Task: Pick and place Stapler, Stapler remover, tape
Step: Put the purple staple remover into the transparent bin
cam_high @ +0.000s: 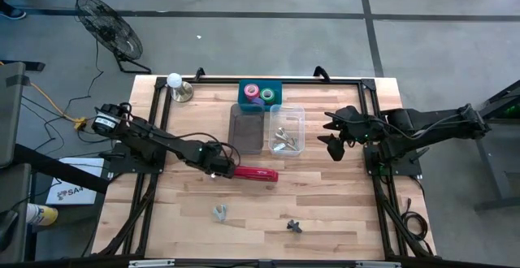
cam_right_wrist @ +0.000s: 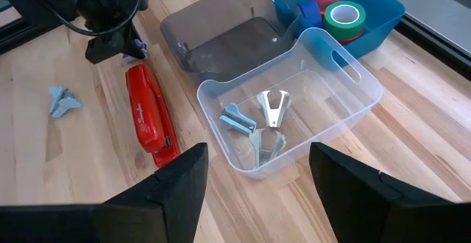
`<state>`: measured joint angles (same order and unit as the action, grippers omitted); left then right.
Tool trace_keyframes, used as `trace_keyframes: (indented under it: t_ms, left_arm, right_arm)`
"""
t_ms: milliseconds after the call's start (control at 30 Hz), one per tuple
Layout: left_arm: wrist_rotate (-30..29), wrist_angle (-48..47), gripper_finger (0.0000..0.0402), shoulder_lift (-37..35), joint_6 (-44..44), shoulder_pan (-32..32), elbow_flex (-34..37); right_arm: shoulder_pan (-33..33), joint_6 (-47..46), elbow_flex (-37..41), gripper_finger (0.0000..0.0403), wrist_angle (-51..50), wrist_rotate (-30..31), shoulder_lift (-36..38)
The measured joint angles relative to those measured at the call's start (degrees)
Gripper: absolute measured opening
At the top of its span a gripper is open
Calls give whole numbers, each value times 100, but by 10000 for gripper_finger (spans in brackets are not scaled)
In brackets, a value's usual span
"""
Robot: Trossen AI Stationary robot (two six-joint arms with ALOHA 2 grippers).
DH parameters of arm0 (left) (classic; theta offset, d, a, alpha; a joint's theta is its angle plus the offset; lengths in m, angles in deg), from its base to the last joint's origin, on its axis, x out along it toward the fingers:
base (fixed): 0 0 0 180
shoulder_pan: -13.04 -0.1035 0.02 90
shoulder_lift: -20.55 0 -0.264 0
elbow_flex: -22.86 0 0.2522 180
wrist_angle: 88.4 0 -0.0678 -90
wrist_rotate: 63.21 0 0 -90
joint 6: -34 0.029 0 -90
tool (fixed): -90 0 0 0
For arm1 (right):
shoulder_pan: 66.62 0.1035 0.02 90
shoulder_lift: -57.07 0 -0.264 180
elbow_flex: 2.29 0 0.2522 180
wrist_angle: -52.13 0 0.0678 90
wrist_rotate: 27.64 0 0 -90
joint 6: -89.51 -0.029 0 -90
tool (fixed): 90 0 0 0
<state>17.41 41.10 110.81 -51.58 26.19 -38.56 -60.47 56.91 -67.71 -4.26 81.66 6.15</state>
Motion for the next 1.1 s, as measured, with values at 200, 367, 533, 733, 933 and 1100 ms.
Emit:
trace_keyframes:
  t_ms: [200,367,533,733,933,1100]
  left_arm:
    - [160,-122,90,-7,73,0,-6]
    - [281,-135,93,-29,193,-2,-6]
    - [412,-70,93,-235,287,0,-3]
    - [251,40,94,-715,570,-2,-3]
    - [-97,369,94,-1063,1511,-2,-311]
    - [-853,687,94,-1052,2726,-2,-838]
  right_arm:
    - [1,0,-2,229,0,77,0]
    - [-1,-1,-1,229,0,119,0]
    - [1,0,-2,229,0,117,0]
    - [-1,0,0,229,0,117,0]
    - [0,0,-2,229,0,117,0]
    - [-1,0,0,229,0,115,0]
